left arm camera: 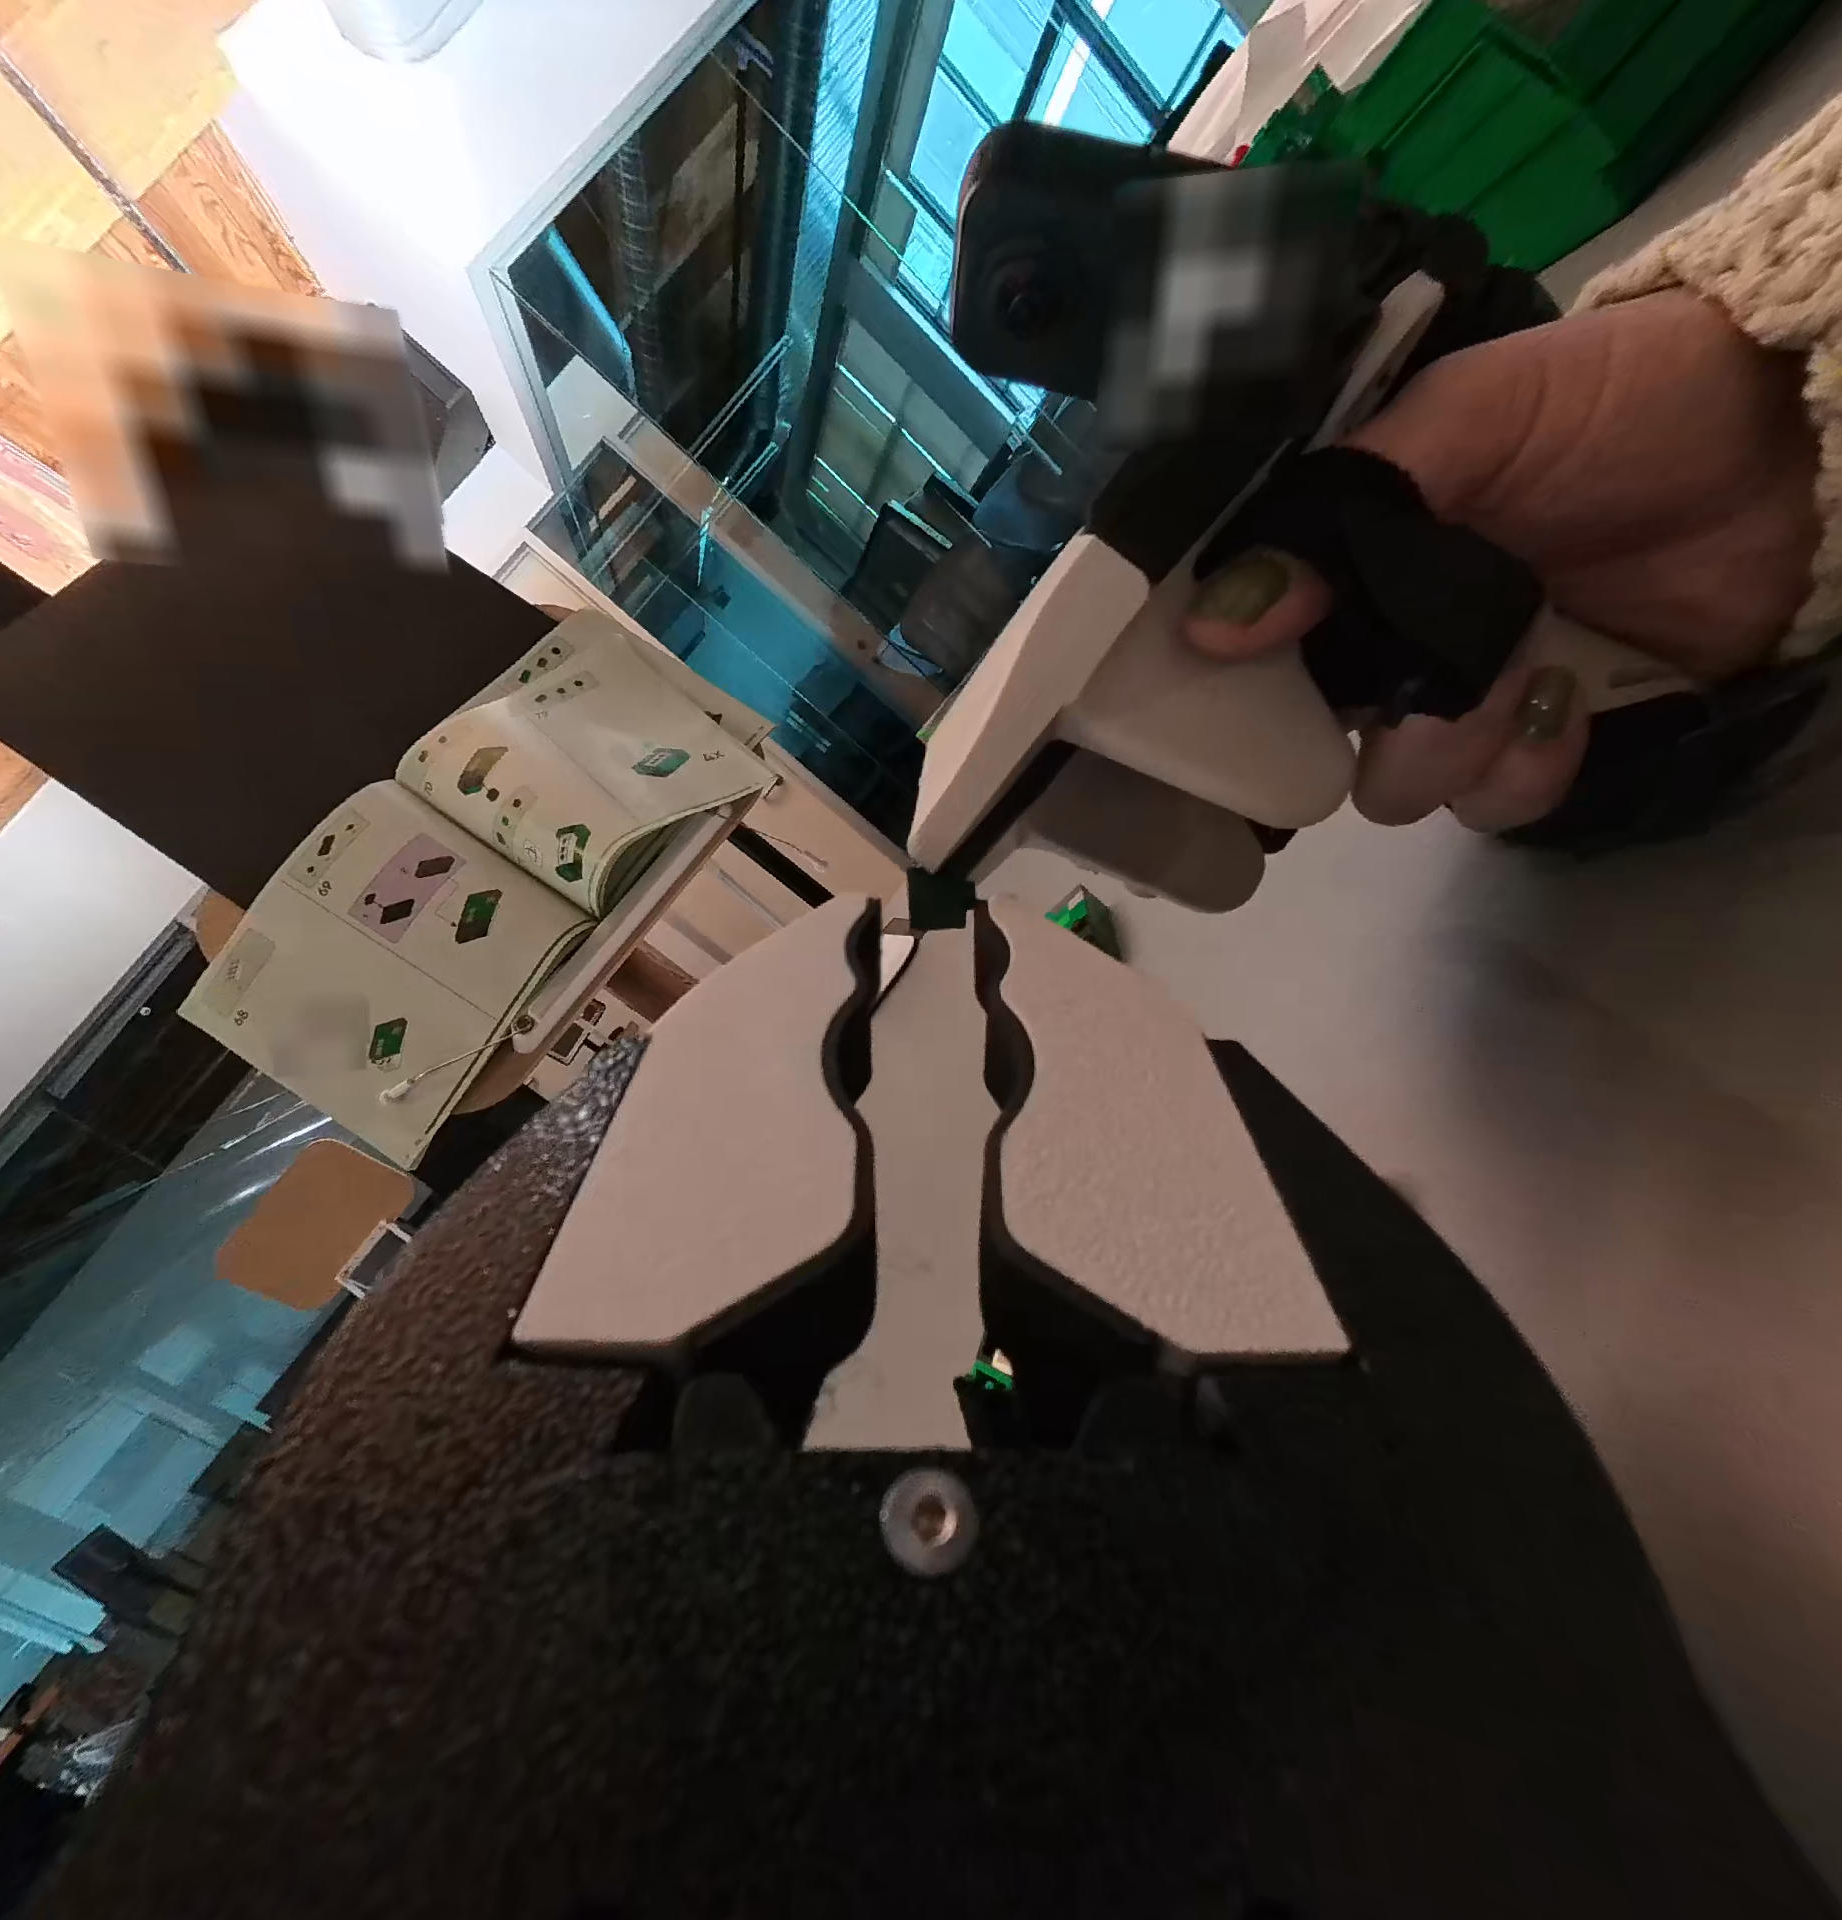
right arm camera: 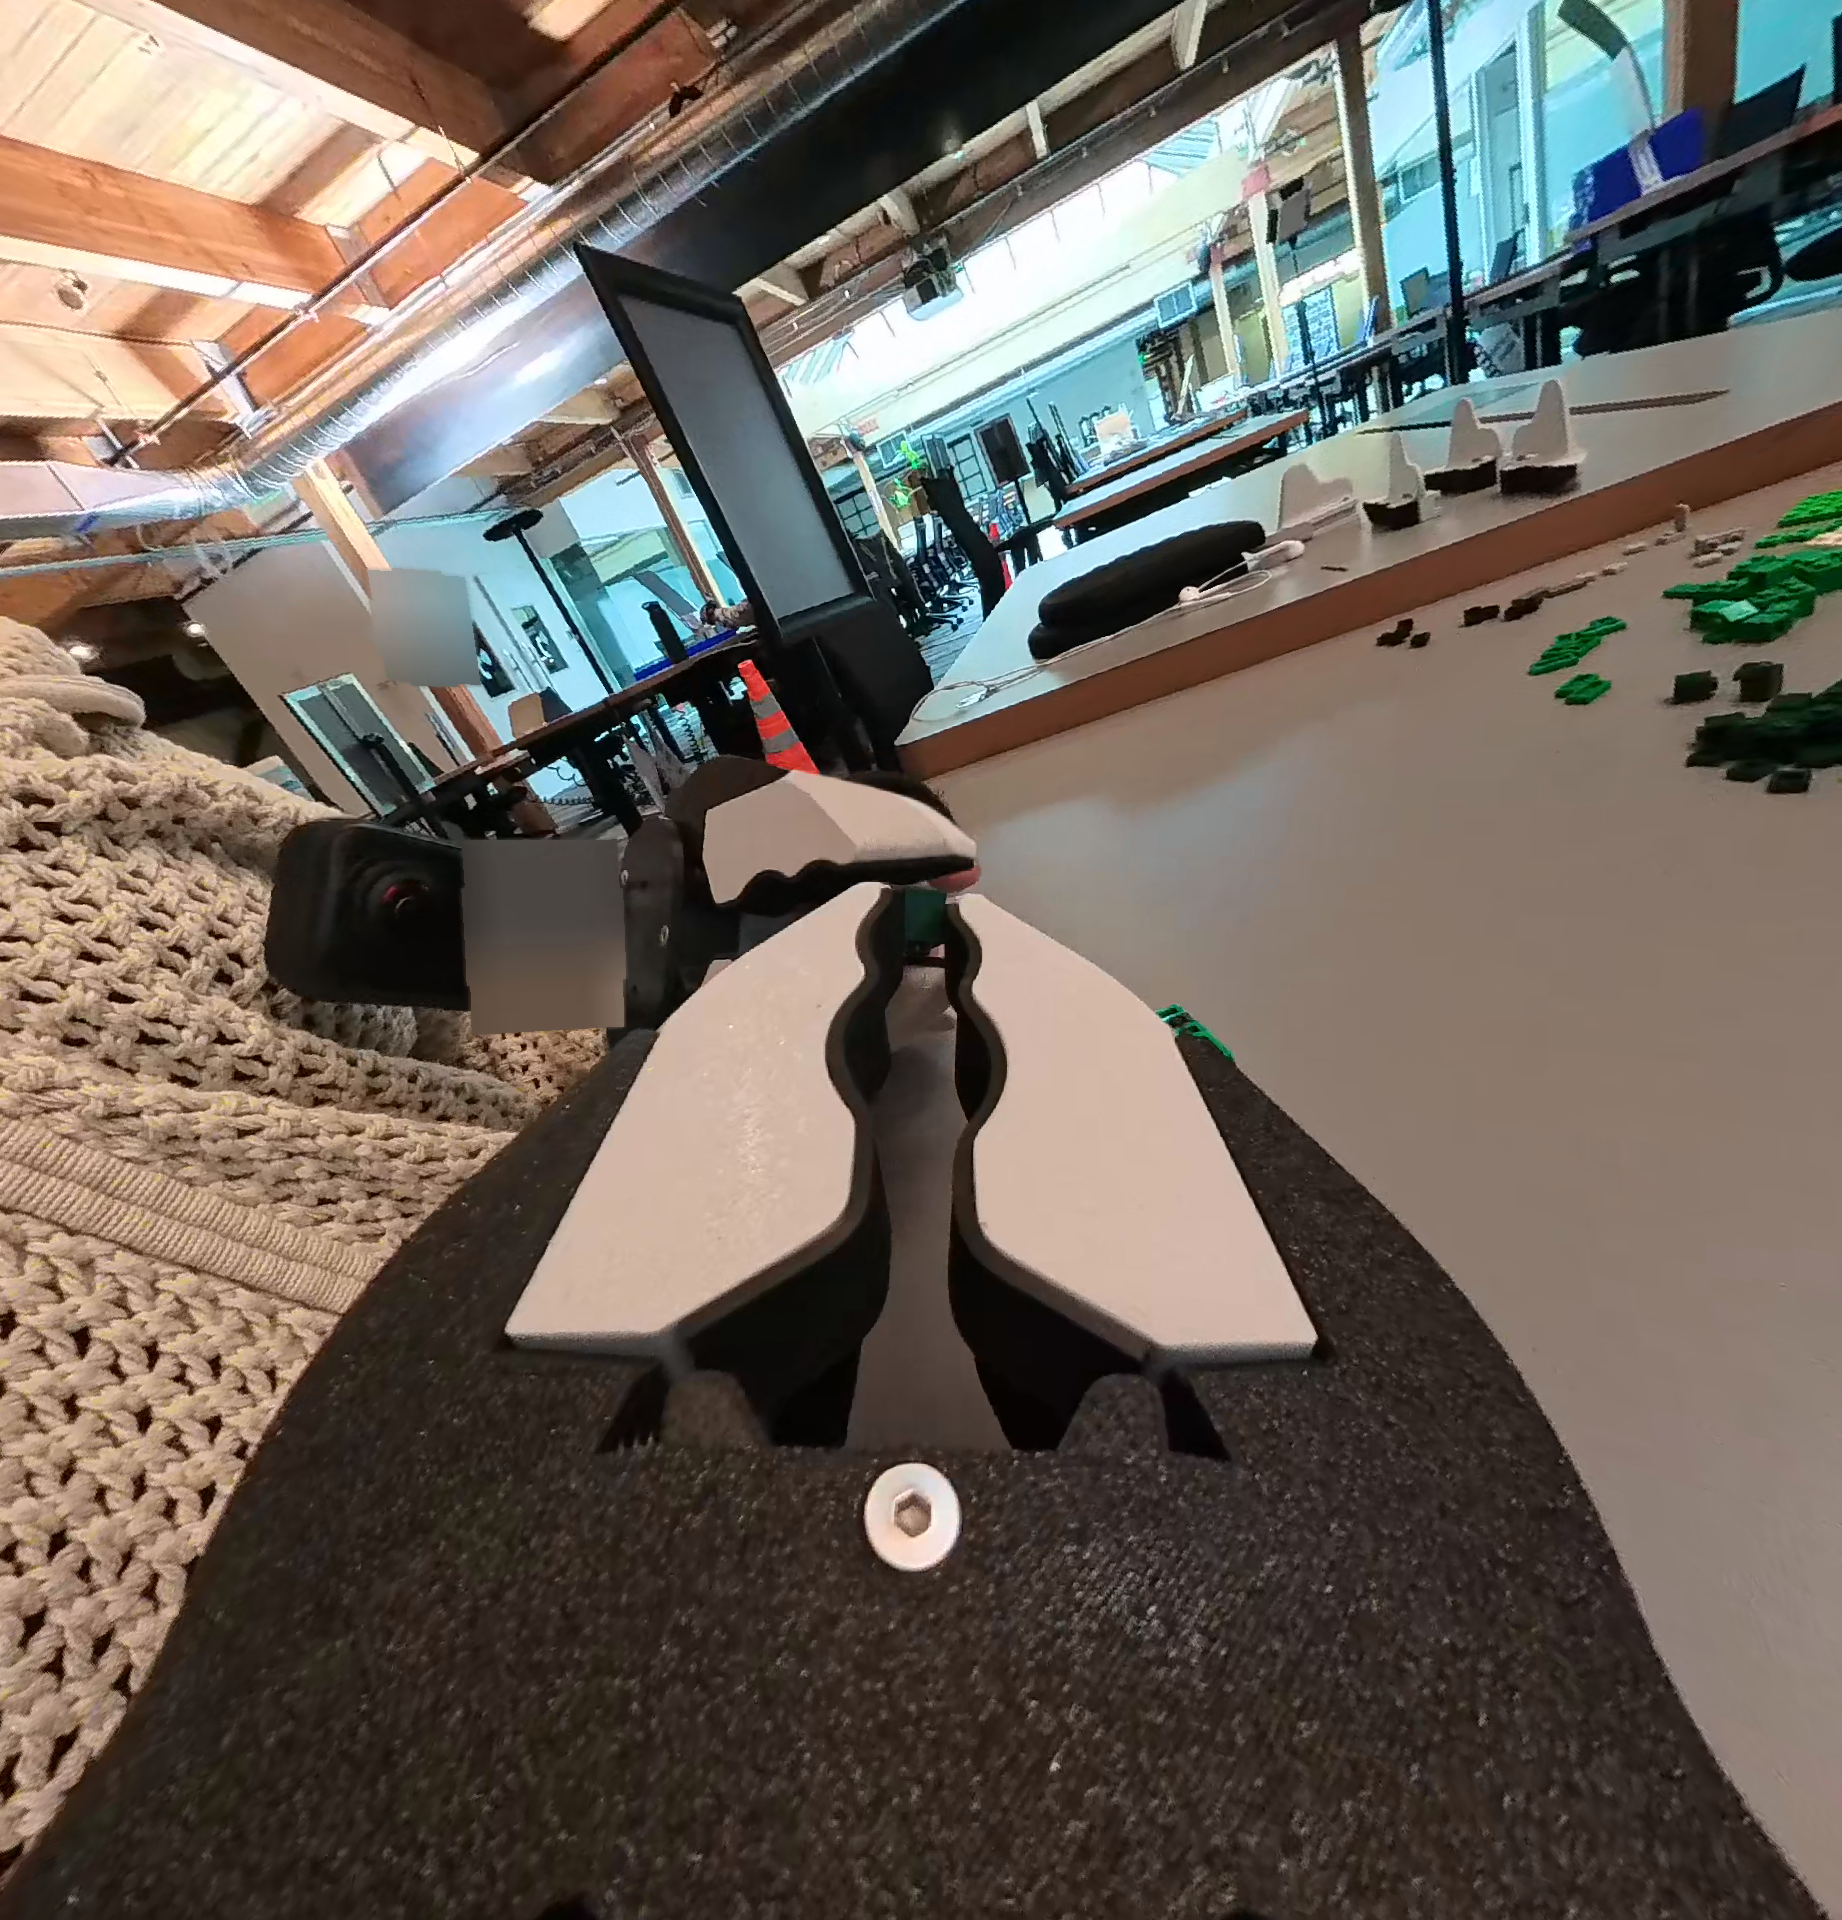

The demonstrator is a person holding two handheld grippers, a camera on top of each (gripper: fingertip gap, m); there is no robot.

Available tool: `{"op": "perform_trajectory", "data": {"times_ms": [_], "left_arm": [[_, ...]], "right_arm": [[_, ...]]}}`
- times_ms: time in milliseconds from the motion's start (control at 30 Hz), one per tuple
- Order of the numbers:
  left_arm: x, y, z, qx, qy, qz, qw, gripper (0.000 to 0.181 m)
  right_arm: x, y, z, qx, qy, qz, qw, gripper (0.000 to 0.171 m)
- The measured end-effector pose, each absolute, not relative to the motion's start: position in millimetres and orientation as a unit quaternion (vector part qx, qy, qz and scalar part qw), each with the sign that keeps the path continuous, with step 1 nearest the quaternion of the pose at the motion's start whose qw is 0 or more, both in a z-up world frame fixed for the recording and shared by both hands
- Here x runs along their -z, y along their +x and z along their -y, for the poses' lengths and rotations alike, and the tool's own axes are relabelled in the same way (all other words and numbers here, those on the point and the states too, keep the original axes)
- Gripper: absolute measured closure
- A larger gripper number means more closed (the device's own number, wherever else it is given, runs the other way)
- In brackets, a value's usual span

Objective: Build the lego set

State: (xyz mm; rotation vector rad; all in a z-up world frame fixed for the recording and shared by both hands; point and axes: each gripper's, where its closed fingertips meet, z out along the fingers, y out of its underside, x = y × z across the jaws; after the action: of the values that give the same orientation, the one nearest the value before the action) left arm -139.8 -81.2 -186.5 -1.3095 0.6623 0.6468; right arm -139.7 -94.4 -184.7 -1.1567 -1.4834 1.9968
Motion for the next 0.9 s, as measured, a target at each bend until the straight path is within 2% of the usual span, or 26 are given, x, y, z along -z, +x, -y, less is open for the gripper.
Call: {"op": "perform_trajectory", "data": {"times_ms": [33,367,467,667,900], "left_arm": [[187,-139,81,-0.290,-0.586,-0.298,0.695,0.165],[189,-138,81,-0.281,-0.589,-0.306,0.693,0.169],[190,-131,83,-0.267,-0.580,-0.330,0.696,0.170],[201,-108,88,-0.233,-0.560,-0.399,0.688,0.170],[206,-105,88,-0.223,-0.564,-0.412,0.680,0.170]], "right_arm": [[185,-139,95,-0.714,-0.413,0.530,0.196,0.164],[184,-139,94,-0.718,-0.415,0.524,0.195,0.165],[181,-136,87,-0.718,-0.413,0.517,0.215,0.157],[192,-112,93,-0.713,-0.390,0.575,0.099,0.157],[200,-107,98,-0.686,-0.386,0.610,0.090,0.155]]}}
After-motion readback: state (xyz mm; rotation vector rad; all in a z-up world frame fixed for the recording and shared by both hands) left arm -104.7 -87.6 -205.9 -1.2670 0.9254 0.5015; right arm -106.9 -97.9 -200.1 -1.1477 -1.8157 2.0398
